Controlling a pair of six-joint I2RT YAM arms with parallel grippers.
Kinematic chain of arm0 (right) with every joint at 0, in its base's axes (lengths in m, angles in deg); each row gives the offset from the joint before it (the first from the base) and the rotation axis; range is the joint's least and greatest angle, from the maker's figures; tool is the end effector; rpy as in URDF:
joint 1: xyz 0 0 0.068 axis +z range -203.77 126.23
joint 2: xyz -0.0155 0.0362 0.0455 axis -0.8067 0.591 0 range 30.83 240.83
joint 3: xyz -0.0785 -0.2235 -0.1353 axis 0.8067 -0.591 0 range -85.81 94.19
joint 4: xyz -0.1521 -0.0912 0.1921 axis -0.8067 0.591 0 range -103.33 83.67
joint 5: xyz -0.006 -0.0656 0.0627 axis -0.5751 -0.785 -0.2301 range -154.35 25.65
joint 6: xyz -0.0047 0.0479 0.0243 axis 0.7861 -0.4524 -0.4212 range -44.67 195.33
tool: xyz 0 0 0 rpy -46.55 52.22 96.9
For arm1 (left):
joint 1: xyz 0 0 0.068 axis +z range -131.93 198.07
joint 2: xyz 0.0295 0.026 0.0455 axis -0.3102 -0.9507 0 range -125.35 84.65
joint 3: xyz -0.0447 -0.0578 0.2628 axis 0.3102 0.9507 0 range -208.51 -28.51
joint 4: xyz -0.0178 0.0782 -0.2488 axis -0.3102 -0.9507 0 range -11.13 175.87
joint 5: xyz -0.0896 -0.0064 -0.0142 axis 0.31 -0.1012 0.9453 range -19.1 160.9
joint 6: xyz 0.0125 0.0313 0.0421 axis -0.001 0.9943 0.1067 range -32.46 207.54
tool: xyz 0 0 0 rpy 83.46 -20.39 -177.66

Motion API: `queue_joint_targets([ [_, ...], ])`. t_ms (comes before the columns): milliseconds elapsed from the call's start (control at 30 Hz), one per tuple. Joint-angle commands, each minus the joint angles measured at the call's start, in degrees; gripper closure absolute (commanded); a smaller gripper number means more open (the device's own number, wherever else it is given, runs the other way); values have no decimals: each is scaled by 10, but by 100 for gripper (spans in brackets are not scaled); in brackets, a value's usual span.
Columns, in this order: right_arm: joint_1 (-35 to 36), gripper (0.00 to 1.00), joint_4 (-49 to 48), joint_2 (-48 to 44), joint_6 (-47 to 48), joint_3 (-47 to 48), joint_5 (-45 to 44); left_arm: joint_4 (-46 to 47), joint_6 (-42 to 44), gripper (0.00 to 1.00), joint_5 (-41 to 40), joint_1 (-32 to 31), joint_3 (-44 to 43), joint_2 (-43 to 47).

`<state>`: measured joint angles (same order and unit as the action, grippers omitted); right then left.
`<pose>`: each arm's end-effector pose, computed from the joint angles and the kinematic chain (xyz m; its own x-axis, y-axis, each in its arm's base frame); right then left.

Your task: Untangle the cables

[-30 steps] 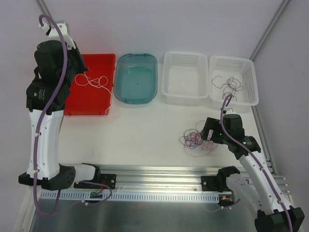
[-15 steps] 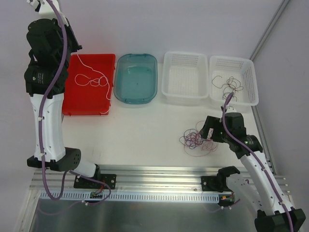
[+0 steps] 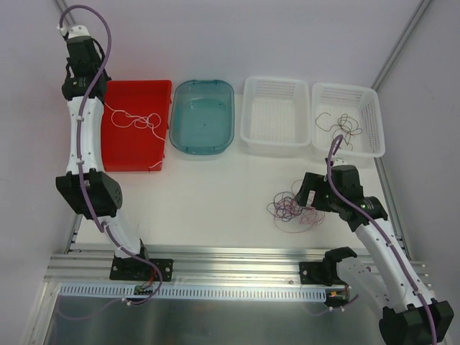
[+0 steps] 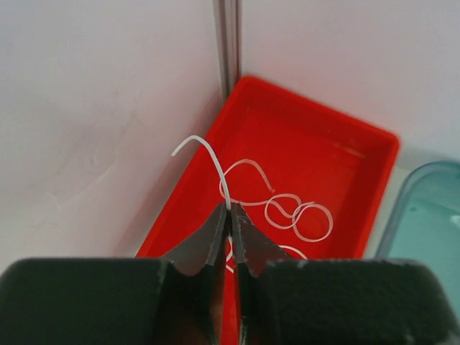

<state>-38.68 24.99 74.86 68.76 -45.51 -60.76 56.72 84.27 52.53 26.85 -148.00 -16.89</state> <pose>0.1539 0.0438 0.2675 -0.6773 -0.0644 -0.7329 -0.2287 0.9652 0.1266 0.3868 0.0711 0.4838 -0.1659 -0.0804 -0.9829 -0.4606 0.8876 0.0051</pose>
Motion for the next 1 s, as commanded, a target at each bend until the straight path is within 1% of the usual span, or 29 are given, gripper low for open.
queue_joint_targets([
  [0, -2, 3, -11, 5, 2, 6, 11, 25, -24, 90, 1, 15, 27, -48],
  [33, -2, 3, -11, 6, 1, 6, 12, 24, -29, 79, 7, 17, 35, -66],
  [100, -2, 3, -11, 7, 0, 5, 16, 24, -37, 68, 19, 19, 69, -72],
  [133, -2, 3, -11, 7, -1, 5, 17, 24, -45, 56, 36, 20, 81, -67],
  [167, -2, 3, -10, 6, 0, 5, 17, 25, -49, 49, 48, 19, 103, -63],
  [200, -2, 3, -10, 6, 0, 5, 19, 24, -53, 43, 61, 20, 113, -58],
  [233, -2, 3, -10, 6, 0, 5, 19, 24, -60, 33, 88, 19, 124, -44],
  [300, -2, 3, -11, 5, 0, 5, 23, 24, -70, 25, 112, 19, 160, -24],
  [333, -2, 3, -10, 4, 0, 5, 24, 24, -86, 22, 126, 20, 173, -1],
  [367, -2, 3, -12, 3, 0, 4, 25, 24, -96, 18, 152, 19, 207, 12],
  [433, -2, 3, -15, -3, -2, 0, 26, 24, -127, 16, 180, 19, 243, 53],
  [467, -2, 3, -18, -4, -4, -2, 26, 24, -138, 16, 214, 19, 283, 67],
  [533, -2, 3, -23, -7, -5, -8, 30, 26, -166, 16, 233, 9, 327, 108],
  [567, -2, 3, -24, -8, -6, -10, 33, 28, -167, 16, 241, 3, 367, 121],
  [700, -2, 3, -33, -13, -11, -20, 40, 40, -153, 19, 193, -69, 460, 180],
  [733, -2, 3, -36, -14, -10, -21, 41, 47, -172, 19, 186, -82, 502, 189],
  [767, -2, 3, -38, -15, -10, -25, 41, 74, -189, 19, 186, -104, 526, 197],
  [800, -2, 3, -40, -15, -11, -27, 41, 91, -233, 22, 186, -111, 551, 215],
  [833, -2, 3, -42, -16, -12, -29, 43, 114, -262, 23, 172, -117, 604, 224],
  [867, -2, 3, -44, -17, -13, -30, 43, 136, -292, 23, 169, -124, 632, 234],
  [900, -2, 3, -46, -18, -14, -32, 47, 191, -354, 24, 170, -126, 659, 251],
  [933, -2, 3, -46, -18, -13, -33, 48, 220, -387, 25, 165, -127, 713, 260],
  [967, -2, 3, -45, -20, -14, -34, 49, 251, -418, 25, 158, -130, 740, 271],
])
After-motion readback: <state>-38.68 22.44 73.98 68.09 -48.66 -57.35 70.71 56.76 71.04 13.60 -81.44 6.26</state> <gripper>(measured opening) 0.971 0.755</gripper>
